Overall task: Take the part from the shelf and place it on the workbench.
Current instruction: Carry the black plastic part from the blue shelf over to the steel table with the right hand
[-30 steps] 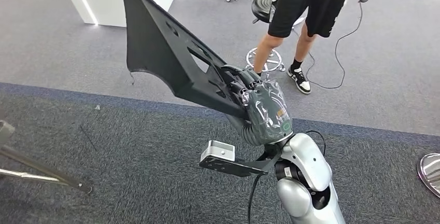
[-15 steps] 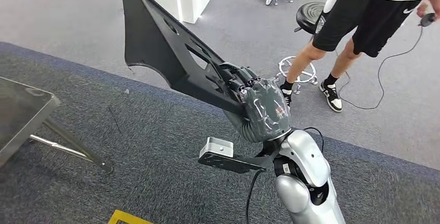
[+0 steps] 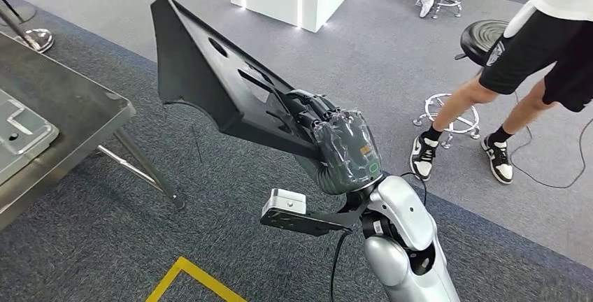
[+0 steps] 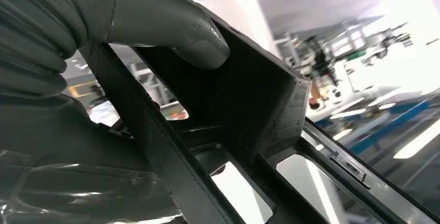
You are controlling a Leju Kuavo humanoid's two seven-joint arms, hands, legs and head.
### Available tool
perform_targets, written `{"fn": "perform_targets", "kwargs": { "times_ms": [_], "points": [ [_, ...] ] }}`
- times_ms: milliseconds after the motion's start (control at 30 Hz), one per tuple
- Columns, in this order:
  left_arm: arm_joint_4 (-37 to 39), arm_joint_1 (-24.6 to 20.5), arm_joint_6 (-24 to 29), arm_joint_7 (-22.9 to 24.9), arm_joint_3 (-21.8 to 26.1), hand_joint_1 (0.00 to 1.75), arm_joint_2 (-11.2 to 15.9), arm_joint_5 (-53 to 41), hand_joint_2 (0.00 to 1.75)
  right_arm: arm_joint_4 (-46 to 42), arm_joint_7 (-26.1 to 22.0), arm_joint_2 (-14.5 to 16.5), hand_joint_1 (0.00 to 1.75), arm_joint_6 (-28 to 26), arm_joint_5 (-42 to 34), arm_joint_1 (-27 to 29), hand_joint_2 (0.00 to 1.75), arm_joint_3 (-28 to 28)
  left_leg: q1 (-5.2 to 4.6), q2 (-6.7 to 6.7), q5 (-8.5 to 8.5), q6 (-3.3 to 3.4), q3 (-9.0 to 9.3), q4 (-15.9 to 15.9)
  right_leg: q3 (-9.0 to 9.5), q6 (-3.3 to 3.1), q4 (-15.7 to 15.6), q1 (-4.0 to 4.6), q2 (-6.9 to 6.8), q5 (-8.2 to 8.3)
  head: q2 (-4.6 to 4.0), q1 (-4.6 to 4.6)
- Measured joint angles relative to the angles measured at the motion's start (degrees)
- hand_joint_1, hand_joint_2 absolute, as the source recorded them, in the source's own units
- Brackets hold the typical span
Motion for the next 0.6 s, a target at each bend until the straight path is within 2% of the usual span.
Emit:
{"fn": "perform_targets", "kwargs": {
  "times_ms": [33, 67, 100, 133, 167, 233, 267, 333, 367, 400, 433, 467, 500, 533, 567, 600],
  "points": [
    [0.0, 0.1, 0.0, 0.0, 0.0, 0.00, 0.1, 0.0, 1.75, 0.2, 0.0, 0.0, 1.75, 0.0, 0.0, 0.0, 1.75, 0.1, 0.24, 0.59, 1.72, -0.32, 1.51, -2.8, 0.03, 0.26, 0.3, -0.10, -0.88, -0.27, 0.00, 0.00],
    [0.0, 0.1, 0.0, 0.0, 0.0, 0.00, 0.1, 0.0, 1.75, 0.3, 0.0, 0.0, 1.75, 0.0, 0.0, -0.1, 1.75, 0.1, 0.30, 1.80, 3.22, -0.44, 3.54, -6.7, 0.05, 0.60, 0.6, -0.14, -1.59, -0.59, 0.00, 0.00],
    [0.0, 0.1, 0.0, -0.1, 0.0, 0.00, 0.1, 0.0, 1.75, 0.5, 0.0, 0.0, 1.75, 0.0, 0.0, -0.1, 1.75, 0.1, 0.26, 2.98, 4.35, -0.33, 5.23, -10.0, 0.03, 0.98, 1.0, -0.05, -2.22, -0.94, 0.00, 0.01],
    [0.1, 0.0, 0.0, -0.2, 0.0, 0.00, 0.1, 0.0, 1.75, 0.6, 0.0, 0.1, 1.75, 0.0, 0.0, -0.2, 1.75, 0.2, 0.15, 3.79, 4.89, 0.07, 6.27, -12.1, 0.03, 1.37, 1.3, 0.08, -2.74, -1.23, 0.00, 0.01],
    [0.1, -0.1, 0.0, -0.2, 0.0, 0.00, 0.1, 0.0, 1.75, 0.7, -0.1, 0.1, 1.75, 0.0, 0.0, -0.3, 1.75, 0.2, -0.02, 4.14, 4.82, 0.57, 6.50, -12.7, 0.05, 1.73, 1.5, 0.26, -3.22, -1.44, 0.00, 0.02],
    [0.1, 0.0, 0.0, -0.3, 0.0, 0.00, 0.2, 0.0, 1.75, 0.9, -0.2, 0.2, 1.75, 0.0, 0.0, -0.5, 1.75, 0.4, -0.16, 2.86, 4.87, 1.65, 6.35, -12.6, 0.29, 2.33, 1.5, 0.32, -4.16, -1.70, 0.00, 0.01],
    [0.1, 0.1, 0.0, -0.3, 0.0, 0.00, 0.2, 0.0, 1.75, 0.9, -0.2, 0.2, 1.75, 0.0, 0.0, -0.6, 1.75, 0.5, -0.14, 2.18, 4.94, 2.03, 6.40, -12.8, 0.41, 2.65, 1.8, 0.16, -3.73, -2.09, 0.00, 0.02],
    [0.1, 0.0, 0.0, -0.4, 0.0, 0.00, 0.3, -0.1, 1.75, 1.0, -0.2, 0.3, 1.75, 0.0, 0.0, -0.8, 1.75, 0.6, 0.01, 0.91, 5.19, 2.88, 6.60, -13.1, -0.72, 3.04, 4.8, -0.28, -0.85, -4.27, 0.00, 0.02],
    [0.1, -0.1, 0.0, -0.4, 0.0, 0.00, 0.3, -0.1, 1.75, 1.0, -0.2, 0.3, 1.75, -0.1, 0.0, -0.9, 1.75, 0.6, -0.01, 0.25, 5.28, 3.18, 6.58, -13.2, -2.25, 3.09, 8.1, -0.41, 1.07, -6.04, 0.00, 0.03],
    [0.1, -0.2, 0.0, -0.4, 0.0, 0.00, 0.3, -0.1, 1.75, 1.1, -0.1, 0.3, 1.75, -0.1, 0.0, -0.9, 1.75, 0.6, -0.09, -0.46, 5.34, 3.43, 6.53, -13.2, -4.34, 3.06, 12.2, -0.45, 2.25, -7.83, 0.00, 0.03],
    [0.1, -0.3, 0.0, -0.4, 0.0, 0.00, 0.4, -0.1, 1.75, 1.2, -0.1, 0.3, 1.75, -0.1, 0.0, -0.9, 1.75, 0.6, -0.20, -1.30, 5.37, 3.56, 6.48, -13.2, -6.31, 3.03, 15.7, -0.43, 2.81, -9.03, 0.00, 0.03],
    [0.1, -0.3, 0.0, -0.5, 0.0, 0.00, 0.4, -0.1, 1.75, 1.3, -0.1, 0.2, 1.75, -0.1, 0.0, -0.9, 1.75, 0.6, -0.34, -2.21, 5.39, 3.63, 6.47, -13.2, -7.63, 2.95, 17.8, -0.41, 3.09, -9.22, 0.00, 0.03],
    [0.1, -0.3, 0.0, -0.5, 0.0, 0.00, 0.5, -0.1, 1.75, 1.4, -0.1, 0.2, 1.75, -0.1, 0.0, -0.9, 1.75, 0.6, -0.45, -3.13, 5.40, 3.66, 6.50, -13.1, -7.94, 2.77, 17.7, -0.41, 3.27, -8.25, 0.00, 0.02],
    [0.1, -0.2, 0.0, -0.5, 0.0, 0.00, 0.5, -0.1, 1.75, 1.4, 0.0, 0.2, 1.75, -0.1, 0.0, -0.9, 1.75, 0.6, -0.54, -4.05, 5.42, 3.65, 6.57, -13.1, -7.07, 2.47, 15.3, -0.37, 3.59, -6.27, 0.00, 0.02],
    [0.1, -0.2, 0.0, -0.5, 0.0, 0.00, 0.5, -0.1, 1.75, 1.5, 0.0, 0.2, 1.75, -0.1, 0.1, -1.0, 1.75, 0.6, -0.56, -4.92, 5.47, 3.61, 6.63, -13.1, -5.43, 2.05, 11.4, -0.30, 4.54, -3.88, 0.00, 0.02],
    [0.1, -0.2, 0.0, -0.5, 0.0, 0.00, 0.4, -0.1, 1.75, 1.4, 0.1, 0.2, 1.75, -0.1, 0.1, -1.1, 1.75, 0.6, -0.61, -5.69, 5.54, 3.51, 6.60, -13.1, -3.72, 1.57, 7.6, -0.28, 5.92, -2.17, 0.00, 0.02]
  ]
}}
